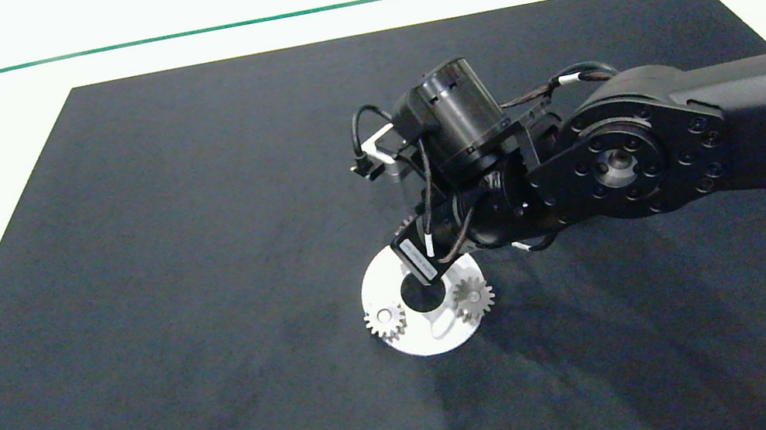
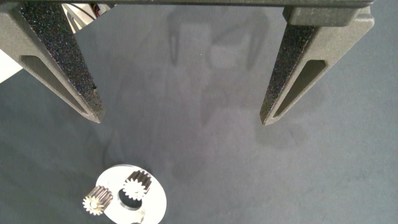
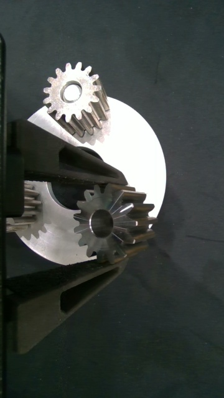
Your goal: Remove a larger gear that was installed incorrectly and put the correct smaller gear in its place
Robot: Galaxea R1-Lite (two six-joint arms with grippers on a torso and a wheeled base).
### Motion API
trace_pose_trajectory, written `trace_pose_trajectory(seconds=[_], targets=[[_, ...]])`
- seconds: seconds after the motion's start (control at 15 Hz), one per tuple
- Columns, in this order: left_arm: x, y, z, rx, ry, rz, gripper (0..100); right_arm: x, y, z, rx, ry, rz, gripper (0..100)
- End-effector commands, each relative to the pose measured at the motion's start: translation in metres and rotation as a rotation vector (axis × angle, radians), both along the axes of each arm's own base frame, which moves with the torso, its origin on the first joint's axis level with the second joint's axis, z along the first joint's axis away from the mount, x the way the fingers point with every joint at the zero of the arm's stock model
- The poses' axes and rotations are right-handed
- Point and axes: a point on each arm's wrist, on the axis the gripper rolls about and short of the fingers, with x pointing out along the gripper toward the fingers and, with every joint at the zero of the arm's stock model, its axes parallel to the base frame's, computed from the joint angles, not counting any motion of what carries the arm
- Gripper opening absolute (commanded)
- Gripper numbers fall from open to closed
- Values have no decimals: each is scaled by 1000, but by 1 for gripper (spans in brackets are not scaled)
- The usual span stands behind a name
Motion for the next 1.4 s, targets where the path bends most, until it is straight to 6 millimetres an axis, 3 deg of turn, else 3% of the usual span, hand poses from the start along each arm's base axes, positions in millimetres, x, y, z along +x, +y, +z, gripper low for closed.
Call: trace_pose_trajectory(seconds=[0.07, 0.67, 0.73, 1.4], targets=[[-1, 1, 0, -3, -6, 0, 100, 0, 0, -1, -7, 5, 0, 19], [-1, 1, 0, -3, -5, 0, 100, 1, -1, -1, -1, 5, -6, 19], [-1, 1, 0, -3, -5, 0, 100, 1, -2, 0, 0, 3, -7, 100], [-1, 1, 0, -2, -7, 0, 100, -1, -3, 5, 9, -6, -7, 100]])
